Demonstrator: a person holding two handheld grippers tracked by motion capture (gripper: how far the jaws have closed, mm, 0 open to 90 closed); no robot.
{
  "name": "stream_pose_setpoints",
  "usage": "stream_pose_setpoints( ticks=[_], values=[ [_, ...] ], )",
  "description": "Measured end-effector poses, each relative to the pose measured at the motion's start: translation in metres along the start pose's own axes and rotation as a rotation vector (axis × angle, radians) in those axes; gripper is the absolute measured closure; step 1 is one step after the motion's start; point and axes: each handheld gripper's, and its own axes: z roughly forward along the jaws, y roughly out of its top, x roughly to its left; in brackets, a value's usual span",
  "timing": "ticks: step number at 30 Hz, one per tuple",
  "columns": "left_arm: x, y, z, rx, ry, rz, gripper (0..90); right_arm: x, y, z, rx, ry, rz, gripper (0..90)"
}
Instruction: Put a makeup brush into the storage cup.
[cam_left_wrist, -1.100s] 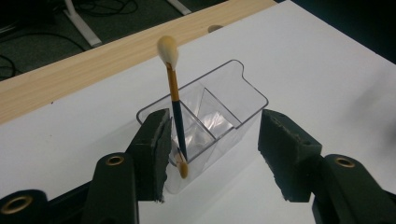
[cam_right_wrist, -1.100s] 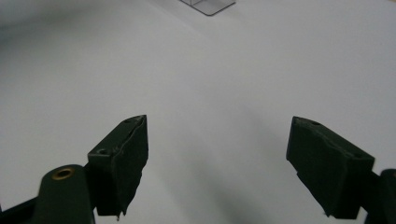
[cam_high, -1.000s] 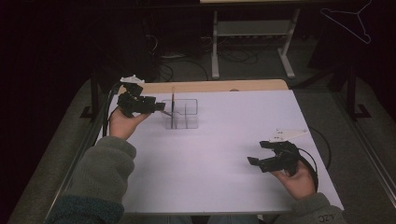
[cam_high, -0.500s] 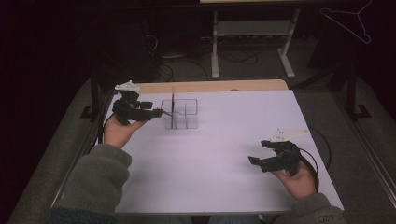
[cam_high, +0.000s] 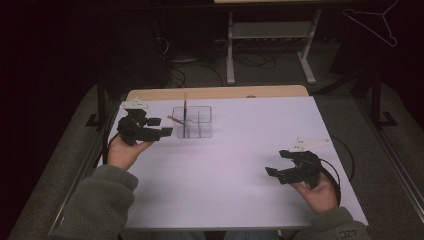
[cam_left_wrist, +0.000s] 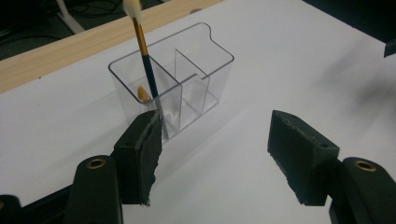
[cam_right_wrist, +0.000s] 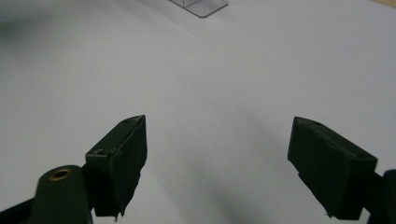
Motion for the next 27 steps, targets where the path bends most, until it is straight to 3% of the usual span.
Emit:
stream_pose_setpoints(
  ticks=[4, 5, 10, 15, 16, 19, 21, 22, 27],
  values=[
    [-0.005, -0.009, -0.001, 0.014, 0.001, 0.019, 33.6, 0.0, 0.0, -0.001, -0.005, -0.006, -0.003, 18.4],
    [-0.007, -0.012, 0.0, 0.005, 0.0, 0.006, 33.3, 0.0, 0.0, -0.001, -0.006, -0.007, -0.003, 18.4],
    [-0.012, -0.022, -0.001, 0.025, 0.005, 0.041, 32.9, 0.0, 0.0, -0.001, -0.004, -0.008, 0.004, 18.2],
    [-0.019, -0.031, -0.002, 0.015, 0.006, 0.03, 32.0, 0.0, -0.001, -0.001, -0.007, -0.01, 0.009, 18.2],
    [-0.018, -0.032, -0.003, 0.029, 0.006, 0.053, 31.6, 0.0, -0.001, -0.001, -0.006, -0.011, 0.006, 18.2],
    [-0.022, -0.037, -0.004, 0.016, 0.002, 0.028, 30.7, 0.0, -0.001, -0.002, -0.006, -0.012, 0.004, 18.2],
    [-0.022, -0.039, -0.005, 0.023, 0.003, 0.049, 30.5, 0.0, -0.001, -0.002, -0.007, -0.013, 0.004, 18.2],
    [-0.024, -0.04, -0.005, 0.01, 0.0, 0.032, 30.2, 0.0, -0.002, -0.001, -0.007, -0.015, 0.003, 18.1],
    [-0.027, -0.047, -0.007, 0.021, -0.001, 0.042, 29.7, 0.0, -0.002, -0.001, -0.007, -0.016, 0.006, 17.9]
  ],
)
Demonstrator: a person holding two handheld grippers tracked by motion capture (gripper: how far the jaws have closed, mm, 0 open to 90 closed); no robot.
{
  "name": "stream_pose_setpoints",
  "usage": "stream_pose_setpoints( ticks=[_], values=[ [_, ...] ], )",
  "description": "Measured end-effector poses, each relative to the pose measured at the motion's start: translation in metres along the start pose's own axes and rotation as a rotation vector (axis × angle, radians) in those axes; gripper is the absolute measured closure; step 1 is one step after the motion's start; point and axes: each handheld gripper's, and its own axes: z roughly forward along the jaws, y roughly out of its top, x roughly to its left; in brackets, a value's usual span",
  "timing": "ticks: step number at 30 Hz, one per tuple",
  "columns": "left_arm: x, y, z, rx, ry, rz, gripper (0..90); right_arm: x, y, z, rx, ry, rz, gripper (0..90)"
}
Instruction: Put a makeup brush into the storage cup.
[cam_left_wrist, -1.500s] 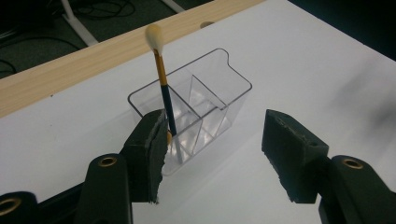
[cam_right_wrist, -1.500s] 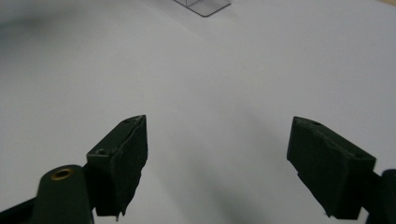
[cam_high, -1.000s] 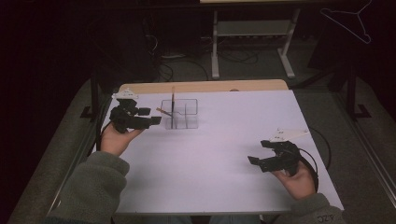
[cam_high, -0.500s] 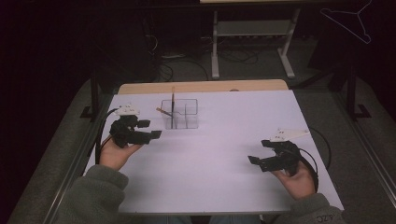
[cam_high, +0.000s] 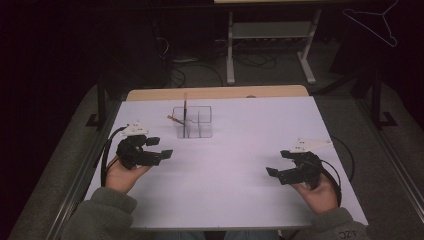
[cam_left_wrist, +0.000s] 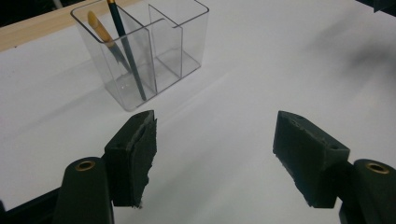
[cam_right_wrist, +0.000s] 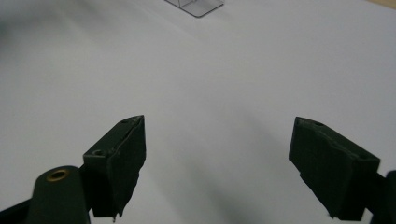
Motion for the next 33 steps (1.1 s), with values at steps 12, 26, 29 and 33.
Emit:
stream_pose_setpoints(
  ticks=[12, 26, 29, 33],
  values=[
    [-0.009, -0.014, 0.0, -0.01, -0.006, -0.013, 27.9, 0.001, -0.002, 0.0, 0.003, 0.0, -0.003, 17.8],
    [-0.02, -0.034, 0.001, -0.016, -0.02, -0.019, 23.7, 0.0, -0.005, -0.001, 0.003, -0.004, 0.005, 17.4],
    [-0.021, -0.035, 0.001, -0.001, -0.019, 0.0, 22.7, 0.0, -0.006, -0.002, 0.003, -0.007, 0.007, 17.1],
    [-0.024, -0.037, 0.002, -0.008, -0.02, -0.006, 21.7, 0.0, -0.007, -0.002, 0.002, -0.003, 0.012, 17.0]
  ],
)
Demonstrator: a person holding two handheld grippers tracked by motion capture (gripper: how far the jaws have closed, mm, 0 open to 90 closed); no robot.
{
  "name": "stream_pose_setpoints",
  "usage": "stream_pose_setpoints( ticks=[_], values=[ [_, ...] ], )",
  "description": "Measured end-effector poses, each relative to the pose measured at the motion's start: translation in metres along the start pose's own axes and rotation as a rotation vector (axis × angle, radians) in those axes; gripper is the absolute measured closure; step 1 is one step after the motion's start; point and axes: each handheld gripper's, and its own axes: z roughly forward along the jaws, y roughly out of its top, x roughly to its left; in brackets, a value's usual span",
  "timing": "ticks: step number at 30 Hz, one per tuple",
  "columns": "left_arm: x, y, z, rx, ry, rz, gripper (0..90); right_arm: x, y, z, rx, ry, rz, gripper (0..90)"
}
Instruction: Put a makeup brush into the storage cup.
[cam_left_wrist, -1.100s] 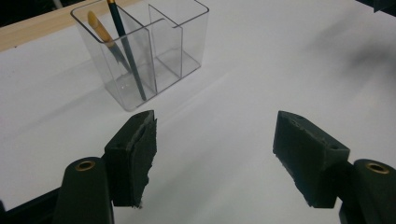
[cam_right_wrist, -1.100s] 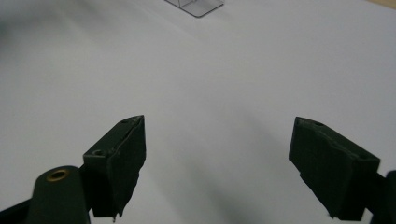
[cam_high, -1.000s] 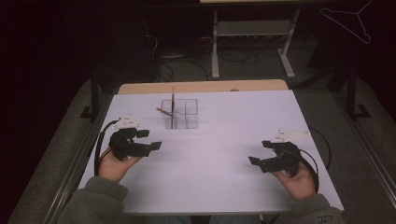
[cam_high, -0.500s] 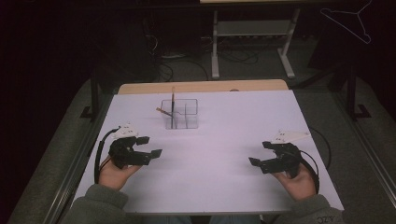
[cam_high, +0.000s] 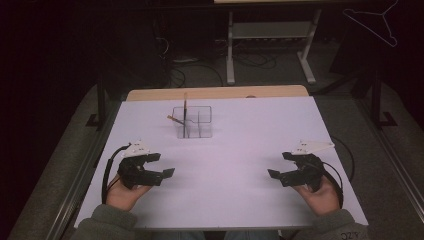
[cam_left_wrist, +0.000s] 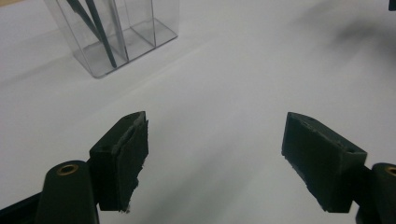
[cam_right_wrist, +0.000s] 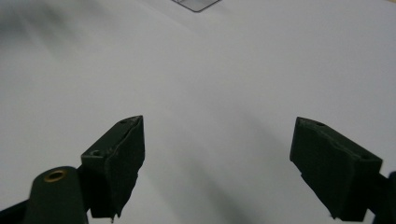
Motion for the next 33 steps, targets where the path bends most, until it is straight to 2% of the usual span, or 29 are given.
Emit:
stream_pose_setpoints(
  ticks=[4, 5, 7, 9, 16, 18, 19, 27, 29, 31, 33],
  values=[
    [-0.001, -0.004, 0.0, 0.007, 0.003, 0.007, 21.5, 0.0, -0.001, 0.0, 0.004, 0.0, 0.0, 16.5],
    [-0.003, -0.005, 0.001, 0.003, 0.0, -0.009, 21.2, 0.0, -0.001, 0.0, 0.003, 0.0, -0.001, 16.4],
    [-0.003, -0.008, 0.001, 0.014, 0.005, 0.006, 20.9, 0.0, -0.002, 0.0, 0.005, 0.003, 0.007, 16.4],
    [-0.004, -0.009, 0.001, 0.009, 0.001, -0.005, 20.2, -0.001, -0.002, 0.001, 0.005, 0.004, -0.001, 16.3],
    [-0.007, -0.014, 0.001, 0.023, 0.006, 0.009, 17.7, -0.001, -0.003, 0.001, 0.009, 0.005, -0.001, 15.9],
    [-0.01, -0.016, 0.002, 0.016, 0.006, -0.002, 16.6, 0.0, -0.004, 0.002, 0.015, 0.007, 0.002, 14.9],
    [-0.011, -0.018, 0.001, 0.028, 0.006, 0.012, 16.6, 0.0, -0.004, 0.002, 0.014, 0.006, -0.002, 14.7],
    [-0.015, -0.021, -0.003, 0.022, 0.0, 0.025, 16.2, 0.001, -0.005, 0.004, 0.016, 0.012, -0.001, 14.4],
    [-0.015, -0.022, -0.002, 0.014, -0.002, 0.015, 16.2, 0.001, -0.005, 0.004, 0.02, 0.015, -0.003, 14.3],
    [-0.014, -0.023, -0.003, 0.023, -0.004, 0.025, 16.2, 0.002, -0.005, 0.005, 0.023, 0.018, -0.004, 14.3],
    [-0.014, -0.024, -0.003, 0.01, -0.002, 0.009, 16.2, 0.002, -0.005, 0.006, 0.021, 0.019, -0.016, 14.3]
  ],
)
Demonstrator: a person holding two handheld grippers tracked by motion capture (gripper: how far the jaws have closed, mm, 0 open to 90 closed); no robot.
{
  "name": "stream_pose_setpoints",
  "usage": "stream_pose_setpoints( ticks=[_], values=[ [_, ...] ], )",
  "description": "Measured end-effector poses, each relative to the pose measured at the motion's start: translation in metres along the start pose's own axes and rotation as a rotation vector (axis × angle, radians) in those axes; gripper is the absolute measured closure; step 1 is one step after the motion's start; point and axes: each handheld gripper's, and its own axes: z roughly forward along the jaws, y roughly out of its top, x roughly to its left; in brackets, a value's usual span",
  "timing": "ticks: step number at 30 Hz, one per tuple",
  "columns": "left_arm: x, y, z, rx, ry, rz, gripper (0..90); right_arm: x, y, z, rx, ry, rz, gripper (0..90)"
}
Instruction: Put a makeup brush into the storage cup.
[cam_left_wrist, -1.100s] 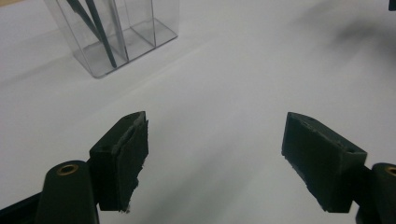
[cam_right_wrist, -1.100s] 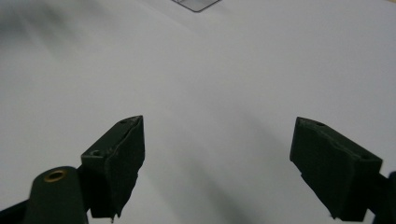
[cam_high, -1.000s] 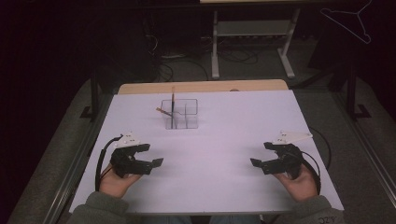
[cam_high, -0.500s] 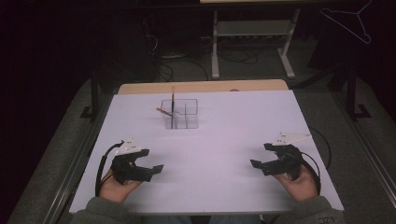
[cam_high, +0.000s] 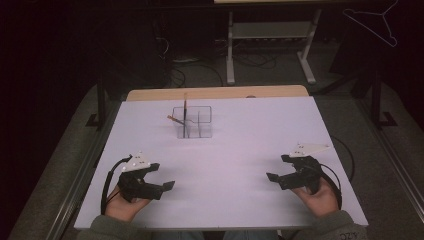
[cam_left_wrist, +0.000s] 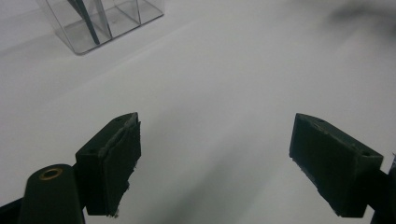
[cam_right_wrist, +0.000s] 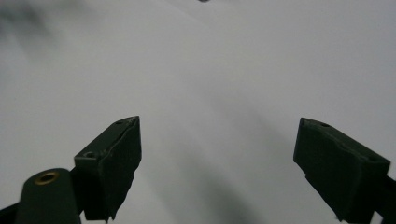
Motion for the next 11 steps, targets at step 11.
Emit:
stream_pose_setpoints(
  ticks=[11],
  values=[
    [0.0027, -0.0018, 0.0016, 0.007, -0.002, -0.002, 16.2, -0.0003, 0.0015, 0.0022, -0.011, 0.016, -0.003, 14.2]
  ],
)
